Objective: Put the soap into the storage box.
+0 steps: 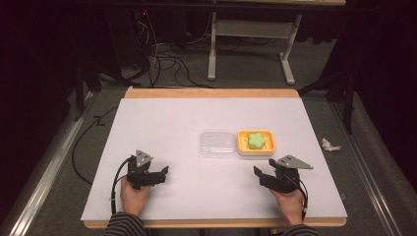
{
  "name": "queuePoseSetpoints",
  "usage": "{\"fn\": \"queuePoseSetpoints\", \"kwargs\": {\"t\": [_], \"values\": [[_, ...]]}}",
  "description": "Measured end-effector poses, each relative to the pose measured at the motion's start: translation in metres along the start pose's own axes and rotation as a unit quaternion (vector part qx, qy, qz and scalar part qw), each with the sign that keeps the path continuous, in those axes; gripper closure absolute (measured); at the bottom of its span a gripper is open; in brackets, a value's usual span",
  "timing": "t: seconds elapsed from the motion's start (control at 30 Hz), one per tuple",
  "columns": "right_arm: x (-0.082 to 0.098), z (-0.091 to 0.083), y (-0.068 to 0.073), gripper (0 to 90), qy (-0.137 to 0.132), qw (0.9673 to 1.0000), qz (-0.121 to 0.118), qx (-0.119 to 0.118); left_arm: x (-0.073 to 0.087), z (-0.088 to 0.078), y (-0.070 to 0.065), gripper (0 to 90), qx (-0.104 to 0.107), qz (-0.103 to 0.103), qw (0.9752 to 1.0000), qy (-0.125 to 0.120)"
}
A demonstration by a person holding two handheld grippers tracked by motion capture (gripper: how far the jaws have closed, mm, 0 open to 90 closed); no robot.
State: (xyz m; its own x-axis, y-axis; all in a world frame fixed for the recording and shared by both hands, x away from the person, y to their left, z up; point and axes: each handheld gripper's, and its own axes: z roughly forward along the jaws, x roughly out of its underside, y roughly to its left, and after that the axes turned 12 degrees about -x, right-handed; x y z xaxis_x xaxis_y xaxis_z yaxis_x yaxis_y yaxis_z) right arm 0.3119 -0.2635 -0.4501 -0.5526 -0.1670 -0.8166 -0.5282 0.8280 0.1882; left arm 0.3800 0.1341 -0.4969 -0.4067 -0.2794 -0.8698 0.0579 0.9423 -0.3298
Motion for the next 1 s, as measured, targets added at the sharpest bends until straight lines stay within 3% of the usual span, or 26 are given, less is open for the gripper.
{"fn": "queuePoseSetpoints", "kwargs": {"t": [1.0], "values": [[0.011,0.023,-0.003,33.3,0.044,0.9989,-0.008,0.016,0.000,0.000,0.000,12.3,-0.001,-0.001,1.0000,-0.005]]}}
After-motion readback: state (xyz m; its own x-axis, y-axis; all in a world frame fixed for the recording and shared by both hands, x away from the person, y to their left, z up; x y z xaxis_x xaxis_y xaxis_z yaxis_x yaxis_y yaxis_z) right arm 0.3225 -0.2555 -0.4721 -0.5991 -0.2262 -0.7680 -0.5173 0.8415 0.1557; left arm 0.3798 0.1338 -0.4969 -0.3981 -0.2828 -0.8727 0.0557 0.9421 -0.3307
